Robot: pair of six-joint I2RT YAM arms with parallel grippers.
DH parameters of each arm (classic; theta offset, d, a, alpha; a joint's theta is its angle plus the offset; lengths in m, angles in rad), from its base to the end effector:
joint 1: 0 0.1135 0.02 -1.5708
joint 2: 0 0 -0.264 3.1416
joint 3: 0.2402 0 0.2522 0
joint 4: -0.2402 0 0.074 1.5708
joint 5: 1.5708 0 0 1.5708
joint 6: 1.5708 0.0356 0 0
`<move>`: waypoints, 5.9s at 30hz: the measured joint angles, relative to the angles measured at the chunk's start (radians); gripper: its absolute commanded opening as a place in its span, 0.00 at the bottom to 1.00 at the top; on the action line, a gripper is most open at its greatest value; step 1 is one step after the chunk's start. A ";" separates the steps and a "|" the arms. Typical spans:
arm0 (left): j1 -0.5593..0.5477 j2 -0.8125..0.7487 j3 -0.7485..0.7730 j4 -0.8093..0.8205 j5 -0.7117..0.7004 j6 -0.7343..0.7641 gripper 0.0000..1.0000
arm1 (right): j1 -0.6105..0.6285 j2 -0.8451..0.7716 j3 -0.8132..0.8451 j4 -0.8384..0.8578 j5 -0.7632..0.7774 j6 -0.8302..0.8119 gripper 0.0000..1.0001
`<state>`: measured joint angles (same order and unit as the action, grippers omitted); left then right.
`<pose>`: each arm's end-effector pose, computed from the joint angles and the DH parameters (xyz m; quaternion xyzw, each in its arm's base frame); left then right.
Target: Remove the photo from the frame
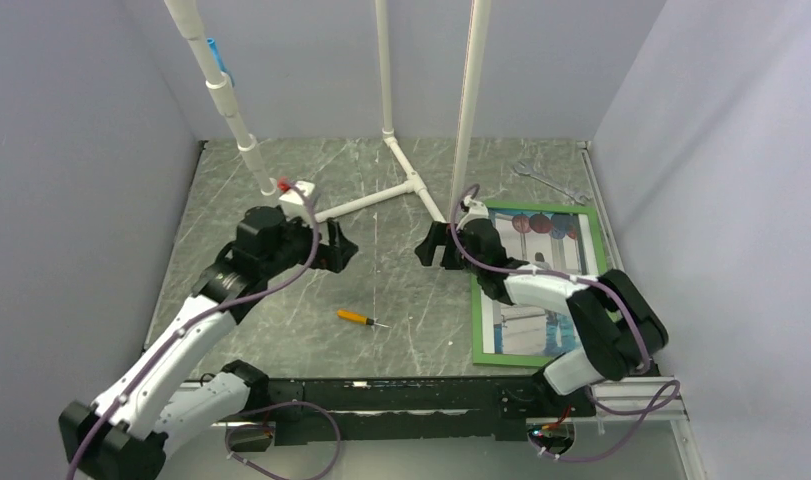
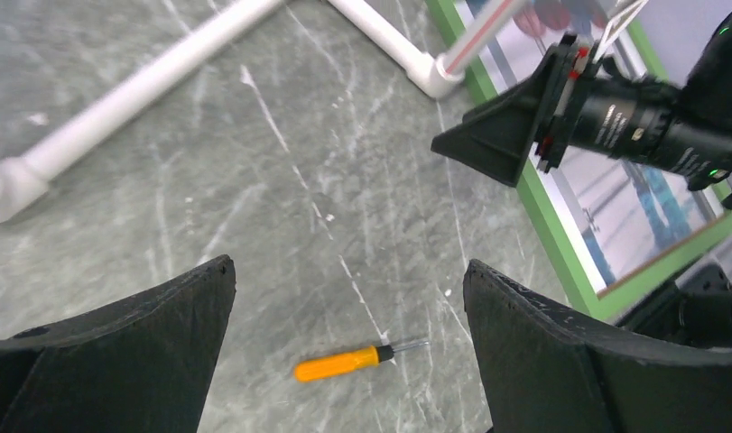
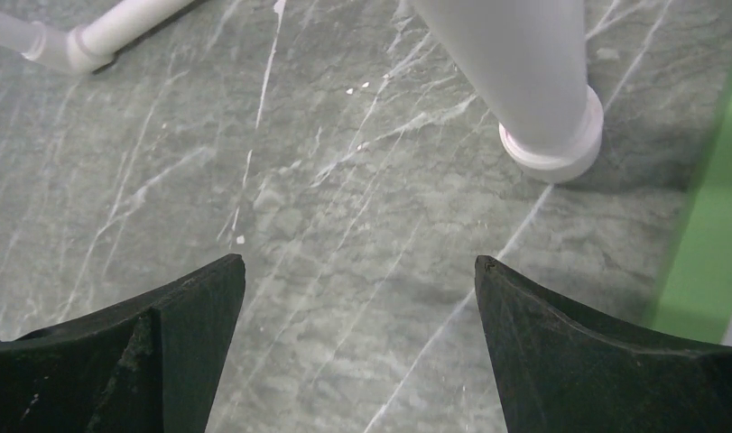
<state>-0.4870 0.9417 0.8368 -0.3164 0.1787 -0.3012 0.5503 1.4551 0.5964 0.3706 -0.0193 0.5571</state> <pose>0.1862 -0.1058 0.3164 0.1259 0.8279 -0.2771 0.4712 0.2484 0.1532 0.1781 -0.0021 0.8570 0.2780 0.4339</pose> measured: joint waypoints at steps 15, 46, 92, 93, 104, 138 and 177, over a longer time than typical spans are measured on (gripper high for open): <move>0.051 -0.270 -0.071 -0.104 -0.028 -0.093 0.99 | 0.017 0.293 0.113 0.143 0.125 -0.026 0.99; 0.051 -0.232 -0.098 -0.067 0.099 -0.157 0.99 | -0.230 0.489 0.325 0.196 0.079 0.060 1.00; 0.024 0.188 -0.066 0.163 0.055 -0.155 1.00 | -0.253 0.360 0.256 0.023 -0.163 0.037 1.00; 0.025 0.193 -0.062 0.161 0.047 -0.152 0.99 | -0.253 0.360 0.256 0.023 -0.164 0.036 1.00; 0.026 0.188 -0.065 0.149 0.093 -0.157 0.99 | -0.251 0.349 0.255 0.001 -0.164 0.033 1.00; -0.053 -0.037 -0.237 0.158 0.298 -0.243 0.99 | -0.097 -0.011 0.160 -0.718 0.341 0.111 0.61; -0.292 0.087 -0.367 0.408 0.189 -0.382 0.99 | 0.121 0.063 0.173 -0.709 0.499 0.292 0.00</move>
<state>-0.7788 1.0286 0.4702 0.0917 0.3679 -0.6834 0.6708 1.5185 0.7692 -0.3386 0.4801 0.8490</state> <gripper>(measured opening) 0.992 0.267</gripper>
